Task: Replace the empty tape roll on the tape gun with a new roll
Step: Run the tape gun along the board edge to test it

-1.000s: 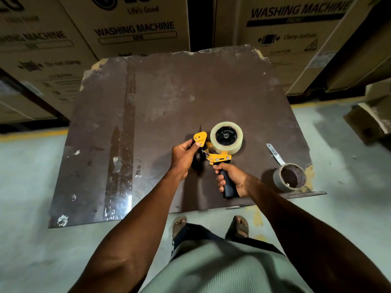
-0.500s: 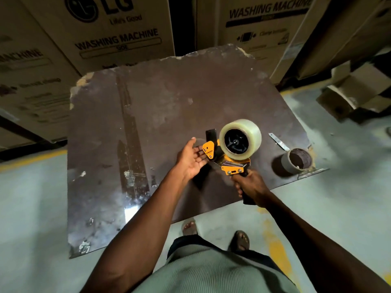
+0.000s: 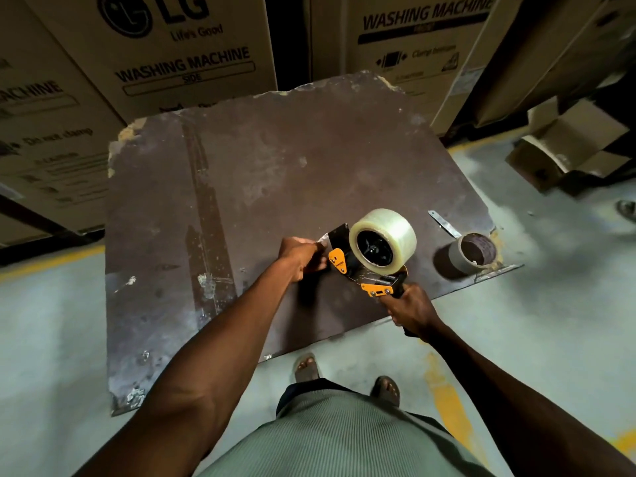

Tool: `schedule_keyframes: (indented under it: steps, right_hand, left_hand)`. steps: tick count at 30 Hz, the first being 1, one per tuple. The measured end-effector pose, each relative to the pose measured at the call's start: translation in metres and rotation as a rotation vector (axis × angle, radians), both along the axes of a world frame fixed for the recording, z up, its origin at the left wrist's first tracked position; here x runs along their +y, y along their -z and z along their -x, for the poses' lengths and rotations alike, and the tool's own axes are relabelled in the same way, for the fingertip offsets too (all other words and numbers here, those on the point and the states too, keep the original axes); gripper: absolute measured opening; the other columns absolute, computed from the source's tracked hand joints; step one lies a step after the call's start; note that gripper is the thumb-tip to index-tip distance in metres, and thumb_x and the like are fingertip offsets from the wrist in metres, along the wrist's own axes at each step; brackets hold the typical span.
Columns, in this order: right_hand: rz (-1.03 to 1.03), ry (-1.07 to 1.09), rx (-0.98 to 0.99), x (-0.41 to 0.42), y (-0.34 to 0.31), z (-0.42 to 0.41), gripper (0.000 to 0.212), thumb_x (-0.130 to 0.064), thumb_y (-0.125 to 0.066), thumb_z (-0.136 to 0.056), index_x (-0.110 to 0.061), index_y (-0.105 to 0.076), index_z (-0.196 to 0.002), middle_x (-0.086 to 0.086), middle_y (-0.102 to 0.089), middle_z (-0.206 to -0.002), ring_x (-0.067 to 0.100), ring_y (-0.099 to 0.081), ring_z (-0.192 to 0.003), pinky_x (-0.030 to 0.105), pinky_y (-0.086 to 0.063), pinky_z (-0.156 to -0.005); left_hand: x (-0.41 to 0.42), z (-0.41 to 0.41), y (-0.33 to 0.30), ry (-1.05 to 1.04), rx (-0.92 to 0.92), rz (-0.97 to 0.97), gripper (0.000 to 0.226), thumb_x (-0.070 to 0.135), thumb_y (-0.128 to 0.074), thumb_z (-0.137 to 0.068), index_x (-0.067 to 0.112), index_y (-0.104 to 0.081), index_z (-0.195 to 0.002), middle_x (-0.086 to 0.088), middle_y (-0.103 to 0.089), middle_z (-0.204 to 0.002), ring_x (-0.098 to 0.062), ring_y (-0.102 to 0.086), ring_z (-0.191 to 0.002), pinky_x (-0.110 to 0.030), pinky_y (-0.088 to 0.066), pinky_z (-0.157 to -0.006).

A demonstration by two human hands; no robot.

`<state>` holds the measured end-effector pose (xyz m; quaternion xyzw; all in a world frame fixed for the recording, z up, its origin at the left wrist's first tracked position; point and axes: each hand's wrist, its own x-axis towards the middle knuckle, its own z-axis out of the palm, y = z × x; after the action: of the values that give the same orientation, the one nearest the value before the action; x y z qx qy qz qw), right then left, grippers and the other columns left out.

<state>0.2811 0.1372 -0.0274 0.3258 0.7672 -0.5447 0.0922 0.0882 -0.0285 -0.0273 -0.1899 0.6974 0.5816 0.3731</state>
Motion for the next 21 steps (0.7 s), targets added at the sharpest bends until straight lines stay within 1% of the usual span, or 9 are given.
schedule_keyframes:
  steps: [2, 4, 6, 8, 10, 14, 16, 18, 21]
  right_hand:
    - [-0.071, -0.040, -0.021, 0.001, 0.001, -0.007, 0.039, -0.025, -0.073, -0.088, -0.018, -0.052, -0.056, -0.003, -0.047, -0.041, 0.012, -0.038, -0.036, 0.017, -0.028, -0.036]
    - [-0.124, -0.080, -0.028, 0.004, 0.003, -0.013, 0.036, -0.024, -0.073, -0.087, -0.023, -0.059, -0.054, -0.005, -0.049, -0.040, 0.011, -0.039, -0.036, 0.018, -0.030, -0.037]
    - [-0.196, -0.119, -0.014, 0.006, 0.004, -0.017, 0.038, -0.026, -0.075, -0.086, -0.032, -0.060, -0.052, -0.009, -0.051, -0.040, 0.009, -0.041, -0.039, 0.021, -0.033, -0.041]
    - [-0.259, -0.142, -0.012, 0.006, 0.004, -0.019, 0.043, -0.029, -0.077, -0.085, -0.030, -0.053, -0.049, -0.010, -0.051, -0.039, 0.006, -0.041, -0.039, 0.023, -0.035, -0.042]
    - [-0.299, -0.154, -0.010, 0.005, 0.002, -0.019, 0.044, -0.030, -0.078, -0.084, -0.031, -0.049, -0.051, -0.011, -0.050, -0.039, 0.005, -0.042, -0.038, 0.018, -0.033, -0.042]
    - [-0.320, -0.147, -0.015, 0.002, -0.008, -0.023, 0.039, -0.028, -0.077, -0.083, -0.035, -0.051, -0.055, -0.015, -0.054, -0.043, 0.003, -0.048, -0.043, 0.018, -0.034, -0.044]
    - [-0.315, -0.141, -0.029, 0.003, -0.007, -0.030, 0.036, -0.025, -0.076, -0.083, -0.032, -0.053, -0.056, -0.013, -0.053, -0.042, 0.007, -0.048, -0.045, 0.015, -0.034, -0.041]
    - [-0.338, -0.166, -0.045, 0.003, -0.005, -0.038, 0.024, -0.031, -0.070, -0.079, -0.021, -0.059, -0.061, -0.009, -0.051, -0.048, 0.019, -0.047, -0.049, 0.018, -0.036, -0.043]
    - [-0.379, -0.187, -0.064, 0.005, 0.000, -0.046, 0.023, -0.028, -0.071, -0.077, -0.009, -0.064, -0.067, 0.000, -0.055, -0.053, 0.028, -0.052, -0.054, 0.024, -0.032, -0.046]
  left_hand:
    - [-0.002, -0.003, 0.008, 0.068, 0.043, 0.066, 0.014, 0.007, -0.081, -0.080, 0.001, -0.070, -0.085, -0.017, -0.068, -0.077, -0.022, -0.065, -0.059, -0.035, -0.062, -0.057]
    - [-0.004, -0.006, 0.016, 0.134, 0.106, 0.162, 0.018, 0.015, -0.089, -0.070, 0.006, -0.073, -0.074, -0.013, -0.073, -0.076, -0.024, -0.069, -0.064, -0.039, -0.063, -0.066]
    - [-0.004, -0.009, 0.019, 0.199, 0.187, 0.284, 0.020, 0.024, -0.090, -0.065, 0.012, -0.076, -0.071, -0.008, -0.075, -0.073, -0.023, -0.072, -0.068, -0.037, -0.063, -0.069]
    - [-0.002, -0.012, 0.016, 0.246, 0.250, 0.373, 0.013, 0.025, -0.085, -0.068, 0.017, -0.074, -0.067, -0.005, -0.076, -0.076, -0.021, -0.072, -0.070, -0.032, -0.062, -0.069]
    - [-0.001, -0.013, 0.012, 0.274, 0.284, 0.426, 0.012, 0.025, -0.079, -0.072, 0.021, -0.072, -0.063, -0.003, -0.076, -0.082, -0.021, -0.071, -0.075, -0.030, -0.060, -0.072]
    - [-0.004, -0.020, 0.010, 0.289, 0.288, 0.437, 0.017, 0.033, -0.084, -0.070, 0.019, -0.074, -0.068, 0.000, -0.075, -0.079, -0.017, -0.069, -0.073, -0.025, -0.053, -0.068]
    - [-0.008, -0.026, 0.013, 0.281, 0.286, 0.412, 0.024, 0.036, -0.088, -0.068, 0.016, -0.076, -0.071, 0.000, -0.073, -0.073, -0.014, -0.066, -0.065, -0.023, -0.050, -0.063]
    - [-0.011, -0.033, 0.018, 0.288, 0.282, 0.403, 0.029, 0.039, -0.089, -0.067, 0.014, -0.076, -0.072, 0.001, -0.071, -0.069, -0.014, -0.060, -0.056, -0.023, -0.047, -0.058]
    - [-0.010, -0.040, 0.018, 0.333, 0.301, 0.453, 0.027, 0.042, -0.086, -0.068, 0.019, -0.073, -0.067, 0.000, -0.074, -0.075, -0.019, -0.067, -0.066, -0.025, -0.051, -0.064]
